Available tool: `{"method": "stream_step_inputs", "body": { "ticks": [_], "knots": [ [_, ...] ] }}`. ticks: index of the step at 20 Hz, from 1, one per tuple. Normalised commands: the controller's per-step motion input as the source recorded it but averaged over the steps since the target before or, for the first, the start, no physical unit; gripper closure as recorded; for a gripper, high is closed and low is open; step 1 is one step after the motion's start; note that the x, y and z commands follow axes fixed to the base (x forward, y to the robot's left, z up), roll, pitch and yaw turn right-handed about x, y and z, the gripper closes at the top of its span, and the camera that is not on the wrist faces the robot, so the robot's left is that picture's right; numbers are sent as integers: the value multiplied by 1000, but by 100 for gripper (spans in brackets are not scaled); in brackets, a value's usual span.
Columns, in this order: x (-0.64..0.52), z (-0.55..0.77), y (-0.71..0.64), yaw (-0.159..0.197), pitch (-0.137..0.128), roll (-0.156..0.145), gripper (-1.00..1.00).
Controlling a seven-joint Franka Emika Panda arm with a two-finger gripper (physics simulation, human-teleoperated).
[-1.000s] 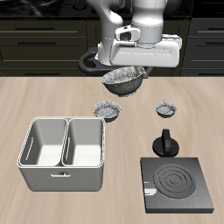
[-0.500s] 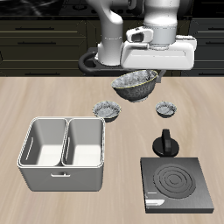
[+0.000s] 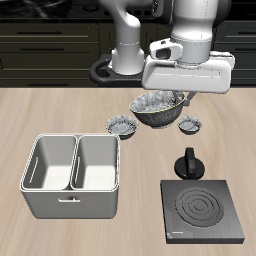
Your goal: Place the largest bowl on the flat stove
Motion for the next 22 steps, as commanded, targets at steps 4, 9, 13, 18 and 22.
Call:
{"method": "stream_step_inputs", "body": {
  "ticks": [4, 9, 13, 18, 22],
  "knots": [
    [205, -59, 282, 26, 4, 17, 100],
    [223, 53, 227, 11, 1, 15, 100],
    [268, 96, 116, 8, 14, 18, 100],
    [305, 27, 47, 2, 16, -4, 100],
    [341, -56, 26, -8, 40, -15, 100]
  ]
}}
